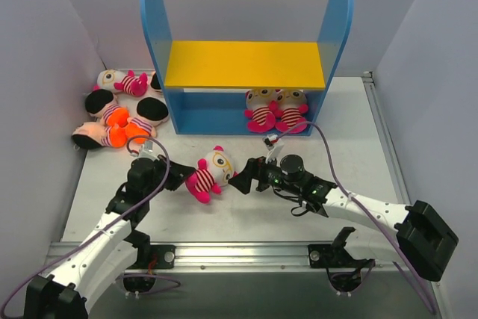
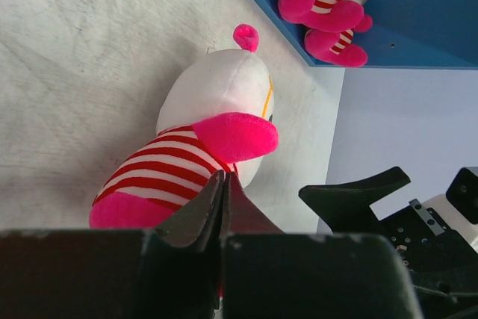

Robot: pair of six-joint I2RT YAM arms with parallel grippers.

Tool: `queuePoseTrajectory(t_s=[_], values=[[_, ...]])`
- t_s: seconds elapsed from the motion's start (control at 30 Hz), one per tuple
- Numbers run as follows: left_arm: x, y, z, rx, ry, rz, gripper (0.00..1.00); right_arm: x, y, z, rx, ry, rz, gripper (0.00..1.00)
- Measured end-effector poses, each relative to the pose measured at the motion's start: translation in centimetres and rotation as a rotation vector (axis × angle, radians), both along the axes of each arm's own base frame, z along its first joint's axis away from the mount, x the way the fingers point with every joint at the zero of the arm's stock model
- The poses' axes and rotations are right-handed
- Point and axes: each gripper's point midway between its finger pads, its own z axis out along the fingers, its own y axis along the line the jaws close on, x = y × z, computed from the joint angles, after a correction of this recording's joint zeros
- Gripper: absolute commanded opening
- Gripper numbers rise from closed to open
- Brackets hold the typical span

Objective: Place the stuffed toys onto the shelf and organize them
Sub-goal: Grab a stuffed toy with the left arm

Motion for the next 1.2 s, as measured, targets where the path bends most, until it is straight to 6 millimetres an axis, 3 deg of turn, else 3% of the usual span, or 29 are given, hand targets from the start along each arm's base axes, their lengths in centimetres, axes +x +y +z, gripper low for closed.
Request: queuePoseTrajectory(t_s=[0.1, 0.2, 0.27, 0.33, 0.47, 0.5, 0.67, 0.83, 1.03, 1.2], values=[[-0.3, -1.0, 0.3, 0.001, -0.016, -0.014, 0.03, 0.1, 0.1, -0.4, 0.000, 0.017, -0.015, 0.93], [-1.2, -2.5, -0.1, 0.018, -0.014, -0.057, 0.13, 0.5, -0.2, -0.4, -0.010, 0.012, -0.041, 0.93], [-2.0, -3.2, -0.7, 0.046, -0.003, -0.088, 0.27, 0.7, -0.6, -0.6, -0.029, 0.008, -0.060, 0.93], [-2.9, -3.5, -1.6, 0.090, 0.011, -0.122, 0.35, 0.7, -1.3, -0.7, -0.053, 0.002, -0.079, 0.93], [-3.5, -2.7, -2.8, 0.202, 0.025, -0.154, 0.60, 1.0, -2.4, -0.1, -0.090, -0.028, -0.114, 0.93], [-3.6, -2.4, -2.8, 0.235, 0.020, -0.167, 0.71, 1.1, -2.7, 0.2, -0.095, -0.039, -0.123, 0.93], [-2.8, -2.3, -0.1, 0.388, -0.065, -0.260, 0.90, 1.2, -4.0, 1.6, -0.115, -0.085, -0.159, 0.93], [-0.7, -2.8, 1.8, 0.557, -0.143, -0.373, 0.93, 1.2, -4.7, 1.9, -0.135, -0.106, -0.170, 0.93], [1.3, -3.2, -1.5, 0.691, -0.042, -0.509, 0.95, 0.9, -5.2, 1.8, -0.154, -0.116, -0.163, 0.93], [2.0, -1.7, -2.7, 0.716, 0.027, -0.545, 0.95, 0.6, -5.6, 2.3, -0.153, -0.131, -0.160, 0.93]])
